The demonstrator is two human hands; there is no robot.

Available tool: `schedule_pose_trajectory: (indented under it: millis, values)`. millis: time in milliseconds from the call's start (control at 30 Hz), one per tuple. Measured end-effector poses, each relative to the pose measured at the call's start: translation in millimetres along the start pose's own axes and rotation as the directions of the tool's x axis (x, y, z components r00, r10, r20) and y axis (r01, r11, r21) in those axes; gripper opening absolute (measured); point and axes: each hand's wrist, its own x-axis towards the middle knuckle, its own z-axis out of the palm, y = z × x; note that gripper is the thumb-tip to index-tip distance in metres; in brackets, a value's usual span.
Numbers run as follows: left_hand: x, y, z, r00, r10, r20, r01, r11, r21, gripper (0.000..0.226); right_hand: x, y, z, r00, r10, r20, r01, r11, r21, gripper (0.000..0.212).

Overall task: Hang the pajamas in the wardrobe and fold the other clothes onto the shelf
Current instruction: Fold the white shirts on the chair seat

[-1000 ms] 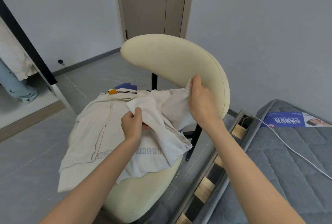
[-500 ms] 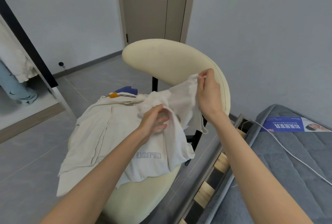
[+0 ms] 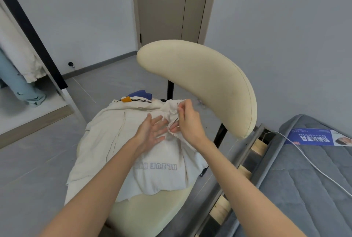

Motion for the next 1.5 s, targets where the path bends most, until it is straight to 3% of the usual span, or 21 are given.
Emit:
schedule_pose_trajectory:
  millis: [67,133,200,267,367,533,600,700,767,833,900,1000,1067,1167,1200,1267,1300,1400,1433,1500]
  values:
    - [2,6,-21,0.998,-0.023,-0.05,0.019,0.997,-0.076,0.058,7,2,20,0.98,0.172,0.1,-0.19,0.958,0.215,0.008]
    - [2,8,-39,0.994,-0.034,-0.1,0.027,0.997,-0.076,0.06,13,9,33,0.941,0.259,0.219,-0.309,0.922,0.233,0.019]
    - [2,8,-52,0.99,-0.045,-0.137,0.041,0.999,-0.032,0.056,15,19,35,0.942,0.239,0.235,-0.272,0.955,0.119,0.034]
    - [3,6,-57,0.986,-0.045,-0.159,0.052,0.998,0.041,0.049,10,31,28,0.983,0.147,0.113,-0.137,0.986,-0.095,0.041]
    - [8,0,-46,0.982,-0.013,-0.189,0.057,0.972,0.227,0.04,-2,56,9,0.991,0.133,0.001,-0.124,0.93,-0.347,0.048]
    - [20,-15,-13,0.971,0.112,-0.21,-0.003,0.889,0.459,0.03,-24,86,-16,0.88,0.38,0.286,-0.15,0.792,-0.592,0.07]
    - [26,-20,-8,0.954,0.166,-0.252,-0.027,0.879,0.477,0.033,-29,92,-18,0.913,0.321,0.254,-0.081,0.75,-0.656,0.061]
    - [32,-19,-7,0.934,0.189,-0.303,-0.05,0.909,0.414,0.025,-33,88,-16,0.982,0.058,0.181,0.111,0.6,-0.792,0.027]
    - [33,-13,-6,0.93,0.205,-0.305,-0.094,0.935,0.342,0.016,-40,84,-14,0.962,-0.181,0.206,0.272,0.52,-0.81,0.015]
    - [34,-6,-5,0.928,0.235,-0.288,-0.145,0.942,0.302,0.014,-48,81,-10,0.896,-0.397,0.201,0.39,0.485,-0.783,0.012]
    - [35,-1,-5,0.927,0.26,-0.271,-0.172,0.936,0.308,0.018,-53,81,0,0.893,-0.369,0.26,0.428,0.511,-0.746,0.013]
    - [37,-3,-14,0.924,0.218,-0.314,-0.113,0.941,0.318,0.027,-54,89,14,0.934,-0.069,0.352,0.308,0.655,-0.69,0.031]
    - [36,-10,-25,0.915,0.176,-0.364,-0.063,0.951,0.303,0.021,-51,91,13,0.938,0.008,0.345,0.213,0.773,-0.598,0.031]
    - [34,-14,-35,0.901,0.143,-0.41,-0.031,0.963,0.269,0.004,-50,97,3,0.99,0.015,0.137,0.044,0.907,-0.419,0.022]
    - [31,-14,-36,0.898,0.141,-0.417,-0.031,0.965,0.26,0.008,-50,101,-1,0.999,0.015,0.031,-0.003,0.925,-0.38,0.021]
    - [28,-14,-35,0.898,0.165,-0.409,-0.037,0.952,0.304,0.028,-52,109,-7,0.988,0.077,-0.13,-0.114,0.945,-0.307,0.02]
    - [25,-15,-34,0.895,0.202,-0.397,-0.049,0.93,0.364,0.034,-51,114,-9,0.977,0.164,-0.139,-0.196,0.942,-0.271,0.024]
    - [14,-20,-33,0.881,0.338,-0.329,-0.108,0.824,0.557,0.041,-52,124,-7,0.862,0.502,0.074,-0.485,0.858,-0.168,0.051]
    - [11,-20,-34,0.879,0.367,-0.305,-0.128,0.796,0.591,0.041,-53,125,-6,0.815,0.563,0.137,-0.547,0.826,-0.139,0.059]
    - [5,-21,-37,0.879,0.399,-0.261,-0.151,0.751,0.642,0.039,-52,124,-3,0.796,0.587,0.151,-0.569,0.809,-0.147,0.069]
